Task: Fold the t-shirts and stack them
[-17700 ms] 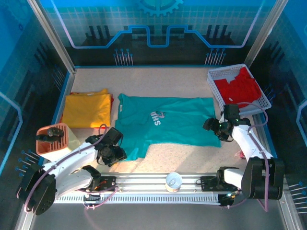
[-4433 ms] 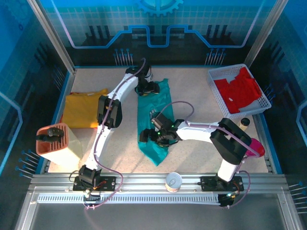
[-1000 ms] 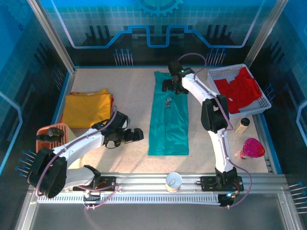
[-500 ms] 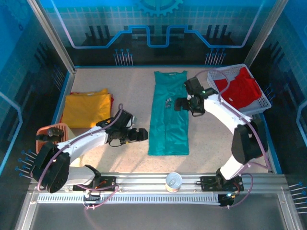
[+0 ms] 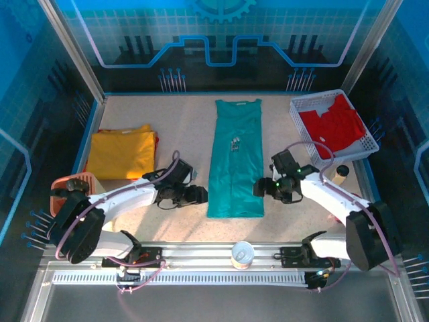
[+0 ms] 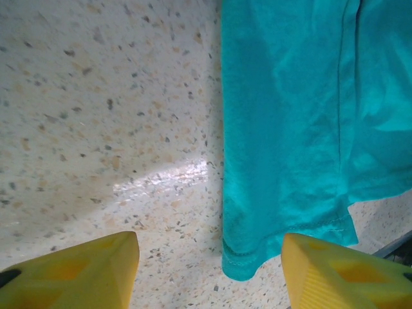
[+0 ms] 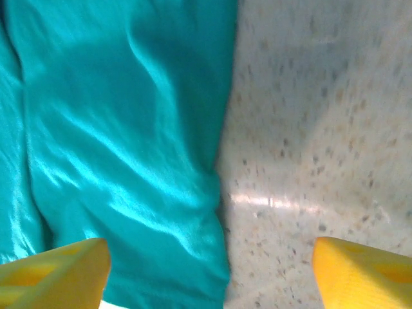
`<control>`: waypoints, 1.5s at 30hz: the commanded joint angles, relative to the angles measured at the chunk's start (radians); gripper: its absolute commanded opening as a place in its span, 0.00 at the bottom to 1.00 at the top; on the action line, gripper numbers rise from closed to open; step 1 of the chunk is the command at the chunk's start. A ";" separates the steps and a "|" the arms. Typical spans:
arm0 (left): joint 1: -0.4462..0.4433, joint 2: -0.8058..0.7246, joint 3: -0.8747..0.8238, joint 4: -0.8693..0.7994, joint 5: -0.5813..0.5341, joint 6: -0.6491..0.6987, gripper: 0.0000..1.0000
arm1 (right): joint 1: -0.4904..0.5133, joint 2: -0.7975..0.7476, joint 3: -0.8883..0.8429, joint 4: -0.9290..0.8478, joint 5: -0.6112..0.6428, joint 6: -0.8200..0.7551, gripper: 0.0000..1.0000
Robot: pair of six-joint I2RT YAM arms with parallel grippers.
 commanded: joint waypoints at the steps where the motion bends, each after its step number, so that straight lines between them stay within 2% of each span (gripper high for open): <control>1: -0.035 0.031 -0.009 0.051 0.023 -0.049 0.55 | -0.002 -0.069 -0.077 0.059 -0.107 0.083 0.70; 4: -0.069 0.077 0.009 0.069 0.024 -0.069 0.46 | 0.012 -0.115 -0.137 0.075 -0.116 0.122 0.60; 6: -0.089 0.108 0.005 0.096 0.028 -0.092 0.39 | 0.015 -0.136 -0.178 0.097 -0.128 0.133 0.58; 14: -0.130 0.177 -0.008 0.182 0.047 -0.149 0.37 | 0.018 -0.153 -0.249 0.172 -0.185 0.159 0.51; 20: -0.131 0.192 0.008 0.207 0.056 -0.158 0.34 | 0.032 -0.090 -0.247 0.278 -0.230 0.181 0.42; 26: -0.132 0.209 0.021 0.211 0.067 -0.158 0.30 | 0.065 -0.019 -0.227 0.284 -0.220 0.177 0.36; 33: -0.135 0.206 0.016 0.221 0.073 -0.172 0.20 | 0.077 -0.084 -0.239 0.239 -0.179 0.187 0.30; 35: -0.138 0.203 0.010 0.225 0.075 -0.177 0.15 | 0.076 -0.113 -0.244 0.216 -0.160 0.190 0.27; 40: -0.145 0.196 0.000 0.228 0.073 -0.189 0.11 | 0.077 -0.154 -0.252 0.189 -0.149 0.197 0.19; 42: -0.150 0.190 -0.006 0.226 0.070 -0.191 0.10 | 0.077 -0.156 -0.255 0.187 -0.156 0.199 0.09; 45: -0.156 0.176 -0.015 0.214 0.061 -0.194 0.10 | 0.077 -0.165 -0.262 0.167 -0.148 0.199 0.01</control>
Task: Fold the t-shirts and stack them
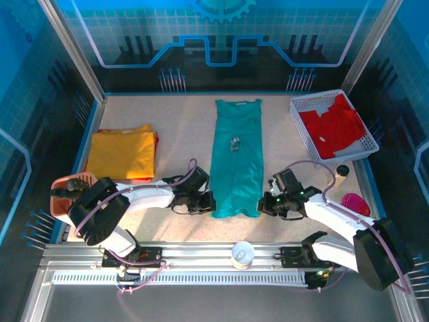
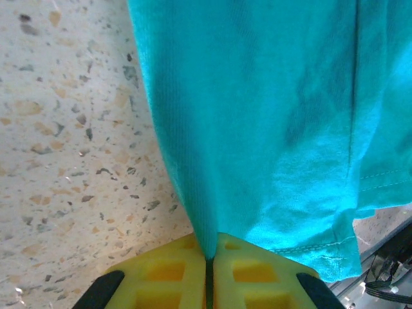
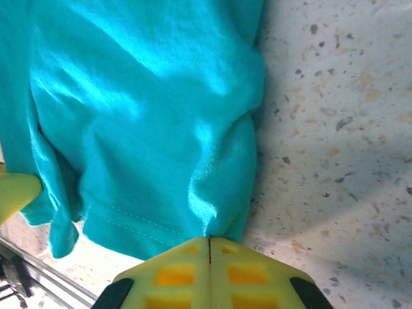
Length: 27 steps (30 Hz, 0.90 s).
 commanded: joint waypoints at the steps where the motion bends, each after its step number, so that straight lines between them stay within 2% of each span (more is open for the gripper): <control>1: -0.016 -0.022 -0.019 -0.015 0.007 -0.011 0.09 | 0.010 -0.026 -0.021 -0.057 0.017 0.002 0.00; 11: -0.028 -0.091 -0.076 -0.052 -0.027 -0.030 0.08 | 0.009 -0.138 -0.050 -0.151 0.063 0.019 0.00; 12: -0.029 -0.093 -0.077 -0.053 -0.027 -0.031 0.09 | 0.009 -0.142 -0.047 -0.161 0.065 0.017 0.04; 14: -0.033 -0.091 -0.078 -0.051 -0.028 -0.032 0.18 | 0.009 -0.140 -0.045 -0.169 0.065 0.013 0.16; 17: -0.034 -0.089 -0.079 -0.051 -0.028 -0.035 0.40 | 0.008 -0.117 -0.036 -0.178 0.061 0.003 0.32; 19: -0.035 -0.094 -0.082 -0.052 -0.027 -0.041 0.46 | 0.010 -0.096 -0.032 -0.174 0.048 -0.006 0.39; 21: -0.036 -0.099 -0.087 -0.048 -0.027 -0.046 0.46 | 0.014 -0.079 -0.033 -0.158 0.032 -0.006 0.39; 27: -0.048 -0.092 -0.098 -0.016 -0.021 -0.066 0.32 | 0.040 -0.060 -0.044 -0.097 0.003 0.014 0.35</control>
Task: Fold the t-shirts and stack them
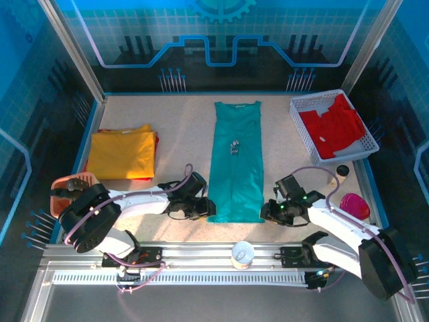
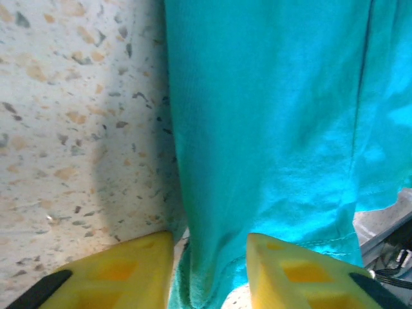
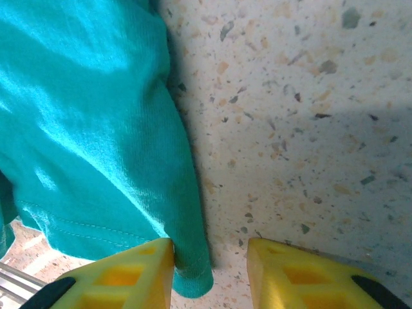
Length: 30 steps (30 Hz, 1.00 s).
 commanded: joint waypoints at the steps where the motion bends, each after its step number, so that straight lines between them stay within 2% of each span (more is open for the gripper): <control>1: -0.017 0.000 -0.023 -0.005 0.005 -0.018 0.31 | 0.035 0.018 -0.002 0.041 -0.049 0.012 0.35; 12: -0.030 0.032 -0.018 0.002 -0.004 -0.019 0.19 | 0.071 0.028 0.018 0.027 -0.019 0.015 0.37; 20: -0.033 0.048 -0.015 0.008 -0.003 -0.019 0.18 | 0.089 0.065 0.042 0.046 -0.007 0.011 0.36; 27: -0.036 0.051 -0.013 0.009 -0.005 -0.021 0.17 | 0.095 0.109 0.051 0.075 -0.015 0.012 0.25; 30: -0.037 0.051 -0.008 0.008 -0.005 -0.021 0.14 | 0.098 0.103 0.052 0.075 -0.012 0.012 0.14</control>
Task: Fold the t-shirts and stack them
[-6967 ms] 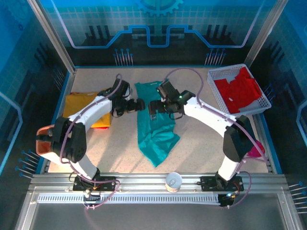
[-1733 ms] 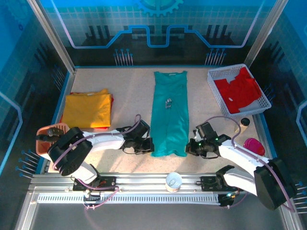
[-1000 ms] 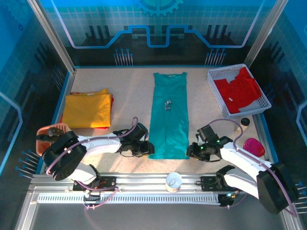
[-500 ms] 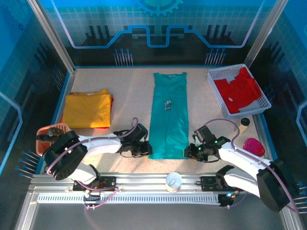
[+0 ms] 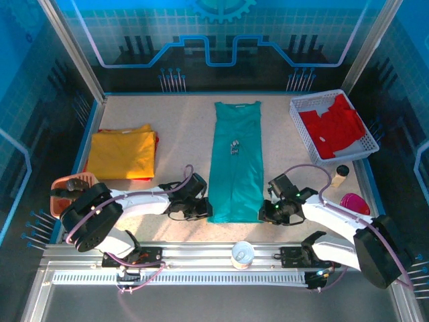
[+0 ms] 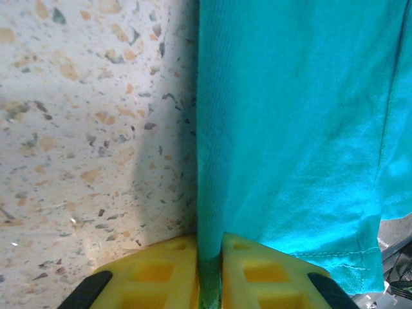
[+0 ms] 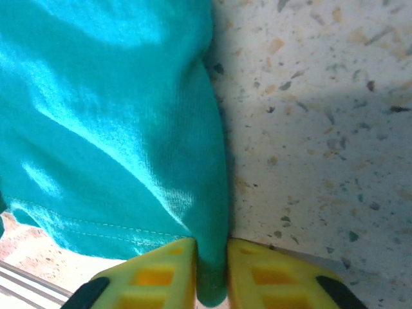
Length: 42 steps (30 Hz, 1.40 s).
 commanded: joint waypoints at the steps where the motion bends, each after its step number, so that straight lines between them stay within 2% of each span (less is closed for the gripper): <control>1: -0.029 0.038 -0.001 0.005 0.021 -0.011 0.12 | 0.026 0.004 0.012 0.056 -0.016 0.006 0.09; 3: -0.036 0.036 0.015 -0.028 0.010 -0.001 0.08 | 0.026 -0.013 0.016 0.042 -0.012 0.009 0.00; 14: -0.096 -0.047 -0.003 -0.084 -0.030 -0.043 0.02 | 0.030 -0.151 -0.021 -0.083 0.000 0.039 0.00; 22: -0.107 -0.137 0.079 -0.197 -0.075 -0.038 0.02 | 0.026 -0.257 0.039 -0.154 0.050 0.102 0.00; 27: -0.065 -0.097 0.173 -0.258 -0.077 0.023 0.01 | 0.014 -0.220 0.126 -0.158 0.102 0.088 0.00; 35: 0.014 -0.056 0.302 -0.266 -0.058 0.096 0.00 | -0.043 -0.149 0.213 -0.128 0.095 0.050 0.00; 42: 0.106 0.026 0.457 -0.304 -0.033 0.177 0.00 | -0.149 -0.064 0.327 -0.084 0.063 -0.004 0.00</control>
